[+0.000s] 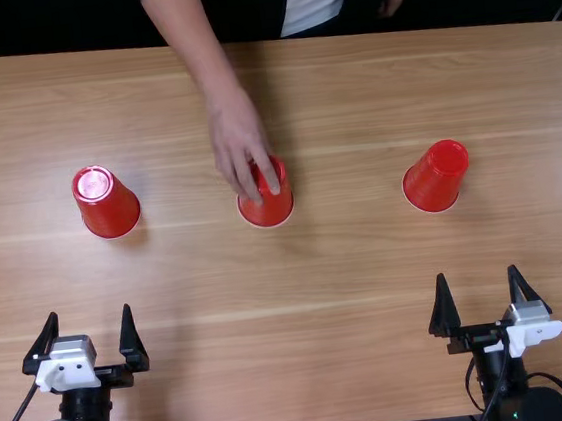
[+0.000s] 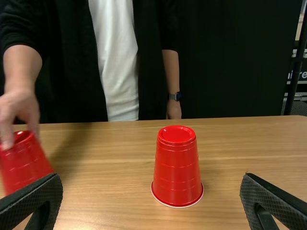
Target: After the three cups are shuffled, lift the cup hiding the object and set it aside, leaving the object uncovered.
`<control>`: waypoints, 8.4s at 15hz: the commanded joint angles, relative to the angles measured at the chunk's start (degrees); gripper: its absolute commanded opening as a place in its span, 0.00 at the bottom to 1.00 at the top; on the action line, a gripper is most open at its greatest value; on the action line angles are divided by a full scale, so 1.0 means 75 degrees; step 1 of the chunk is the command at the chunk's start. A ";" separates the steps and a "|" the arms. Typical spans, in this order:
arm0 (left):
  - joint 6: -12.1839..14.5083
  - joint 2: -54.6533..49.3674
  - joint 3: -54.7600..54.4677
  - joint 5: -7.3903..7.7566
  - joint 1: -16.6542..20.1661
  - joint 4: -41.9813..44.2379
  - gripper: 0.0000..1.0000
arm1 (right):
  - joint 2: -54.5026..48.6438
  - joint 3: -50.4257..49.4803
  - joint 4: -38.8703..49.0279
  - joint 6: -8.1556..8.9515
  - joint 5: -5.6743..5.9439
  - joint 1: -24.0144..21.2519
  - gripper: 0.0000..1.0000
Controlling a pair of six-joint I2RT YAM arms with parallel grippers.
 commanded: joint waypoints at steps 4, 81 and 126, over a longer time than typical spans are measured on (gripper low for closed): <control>0.0037 -0.0083 -0.0083 0.0160 -0.0034 -0.0191 1.00 | -0.0013 -0.0033 0.0022 0.0020 -0.0060 -0.0074 1.00; 0.0037 -0.0083 -0.0083 0.0203 -0.0034 -0.0191 1.00 | -0.0013 -0.0033 0.0022 0.0020 -0.0060 -0.0074 1.00; 0.1120 1.0628 1.2397 -0.0304 0.0646 -0.9275 1.00 | 1.1038 1.0619 -0.6939 -0.0894 -0.0032 0.0454 1.00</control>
